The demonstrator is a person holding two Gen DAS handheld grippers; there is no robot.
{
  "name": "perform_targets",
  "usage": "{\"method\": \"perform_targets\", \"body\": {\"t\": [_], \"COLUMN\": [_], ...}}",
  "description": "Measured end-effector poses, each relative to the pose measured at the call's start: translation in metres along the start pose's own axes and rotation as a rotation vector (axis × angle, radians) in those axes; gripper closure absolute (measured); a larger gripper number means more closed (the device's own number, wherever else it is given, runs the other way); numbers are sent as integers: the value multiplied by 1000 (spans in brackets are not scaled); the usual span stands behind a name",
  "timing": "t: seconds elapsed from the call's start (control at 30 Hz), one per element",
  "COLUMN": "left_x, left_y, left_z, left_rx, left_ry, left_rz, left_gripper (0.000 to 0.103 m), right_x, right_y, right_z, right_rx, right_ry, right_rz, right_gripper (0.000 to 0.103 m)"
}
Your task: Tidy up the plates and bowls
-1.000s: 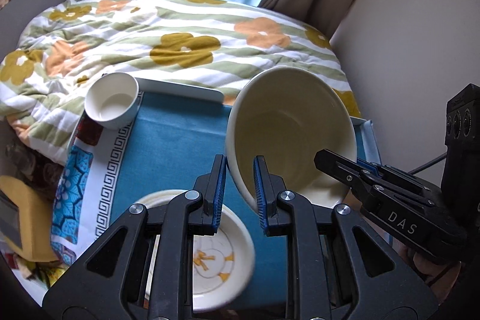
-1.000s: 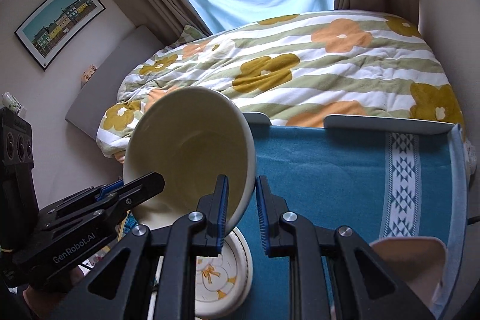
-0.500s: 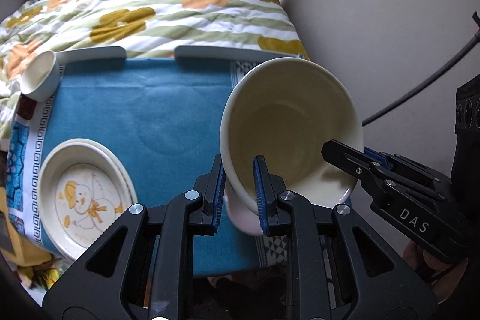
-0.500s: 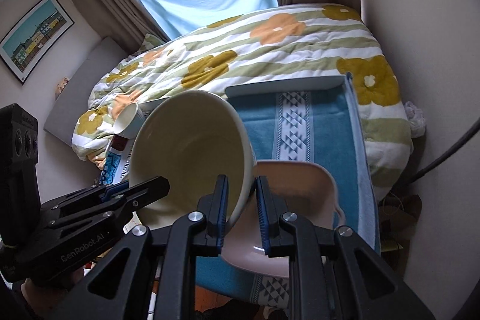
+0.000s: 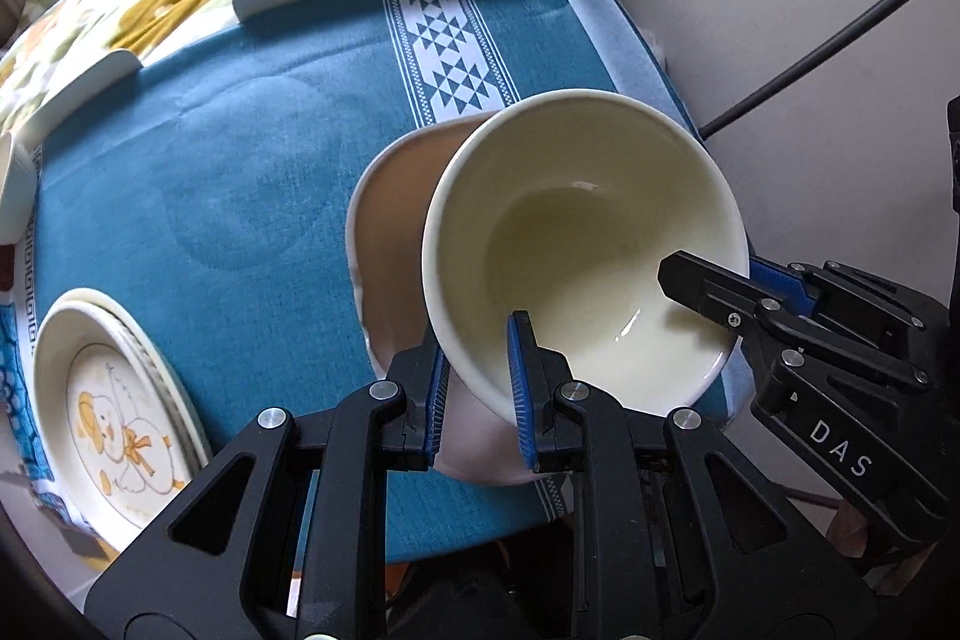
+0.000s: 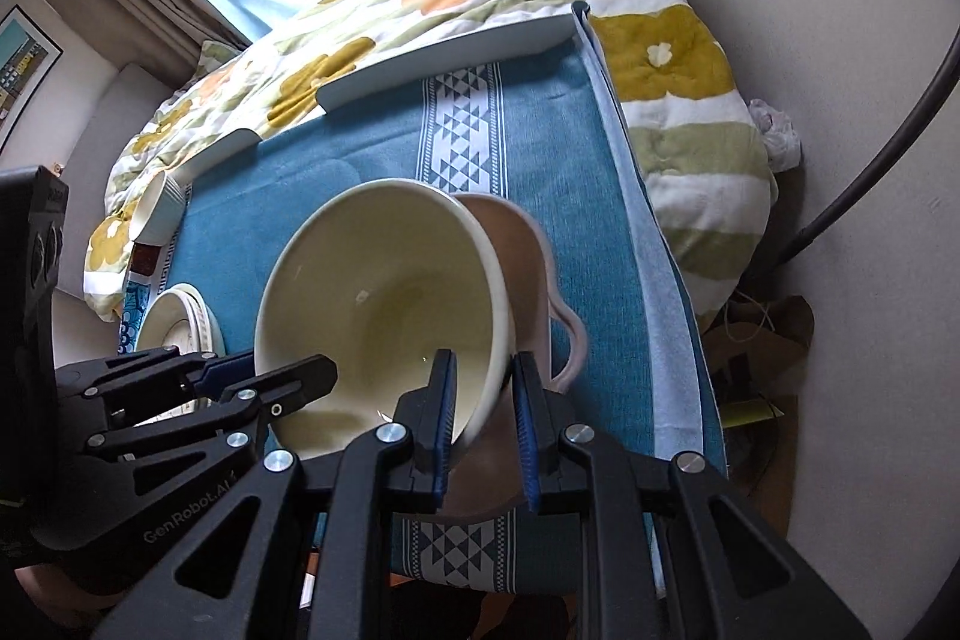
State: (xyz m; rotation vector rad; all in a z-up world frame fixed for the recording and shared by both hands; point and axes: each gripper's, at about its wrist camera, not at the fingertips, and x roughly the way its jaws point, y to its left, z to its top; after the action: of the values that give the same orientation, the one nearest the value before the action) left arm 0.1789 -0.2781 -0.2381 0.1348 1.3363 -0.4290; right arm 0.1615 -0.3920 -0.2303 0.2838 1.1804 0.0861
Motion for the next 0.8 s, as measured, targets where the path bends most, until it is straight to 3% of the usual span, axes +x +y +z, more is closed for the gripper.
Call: {"method": "perform_targets", "body": {"t": [0.5,0.8], "left_x": [27,24], "left_y": [6,-1], "left_z": [4,1], "left_rx": [46,77], "left_ry": [56,40], "left_rz": [58,94], "left_gripper": [86,86], "right_x": [18,17], "right_y": [-3,-2], "right_z": [0,0], "right_rx": [-3,-5], "right_ry": [47,50], "right_rz": [-3,-14], "right_gripper": [86,86]}}
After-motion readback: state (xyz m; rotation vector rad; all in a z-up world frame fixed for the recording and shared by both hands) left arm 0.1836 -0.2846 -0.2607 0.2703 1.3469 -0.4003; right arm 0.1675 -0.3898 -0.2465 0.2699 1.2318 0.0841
